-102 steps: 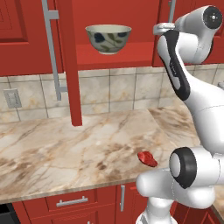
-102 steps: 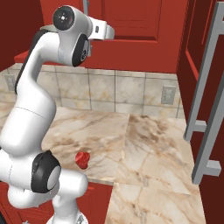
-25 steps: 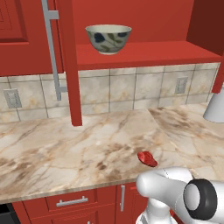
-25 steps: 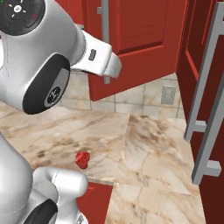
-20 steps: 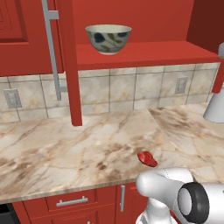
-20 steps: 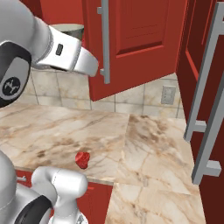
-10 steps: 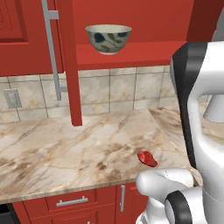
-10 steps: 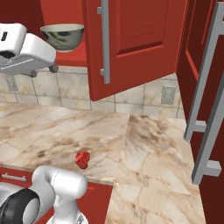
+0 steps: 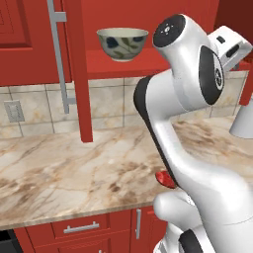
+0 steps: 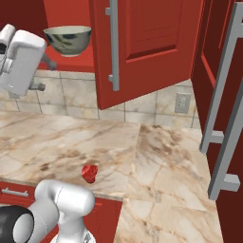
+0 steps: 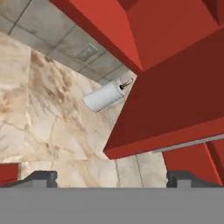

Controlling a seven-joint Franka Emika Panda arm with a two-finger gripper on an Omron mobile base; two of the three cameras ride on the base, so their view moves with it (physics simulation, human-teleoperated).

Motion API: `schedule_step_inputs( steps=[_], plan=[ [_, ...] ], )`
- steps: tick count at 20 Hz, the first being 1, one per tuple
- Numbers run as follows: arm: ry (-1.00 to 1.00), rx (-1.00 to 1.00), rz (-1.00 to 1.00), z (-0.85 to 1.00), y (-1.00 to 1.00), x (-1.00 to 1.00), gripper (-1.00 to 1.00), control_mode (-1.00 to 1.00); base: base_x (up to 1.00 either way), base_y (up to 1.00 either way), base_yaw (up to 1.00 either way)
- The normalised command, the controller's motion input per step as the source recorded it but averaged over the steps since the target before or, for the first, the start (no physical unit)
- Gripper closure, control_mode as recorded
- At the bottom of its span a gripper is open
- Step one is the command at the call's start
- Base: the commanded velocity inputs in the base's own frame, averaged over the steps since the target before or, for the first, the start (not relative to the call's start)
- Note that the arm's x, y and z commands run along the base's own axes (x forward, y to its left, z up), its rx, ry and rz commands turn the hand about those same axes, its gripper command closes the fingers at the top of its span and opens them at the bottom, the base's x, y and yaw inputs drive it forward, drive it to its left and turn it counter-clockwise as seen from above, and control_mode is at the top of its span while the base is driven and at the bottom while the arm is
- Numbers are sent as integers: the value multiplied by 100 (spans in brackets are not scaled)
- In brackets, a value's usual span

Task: Retrieve the bowl from the cabinet, then place the raw meat into the bowl to avoid contamination.

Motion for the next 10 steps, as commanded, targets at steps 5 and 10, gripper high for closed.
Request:
schedule_step_inputs(
  steps=[5,10],
  plan=[
    [31,-29,0,-8,-11,56,-100,-100,0,0,0],
    [35,-17,0,-1,-33,46,-100,-100,0,0,0]
  ],
)
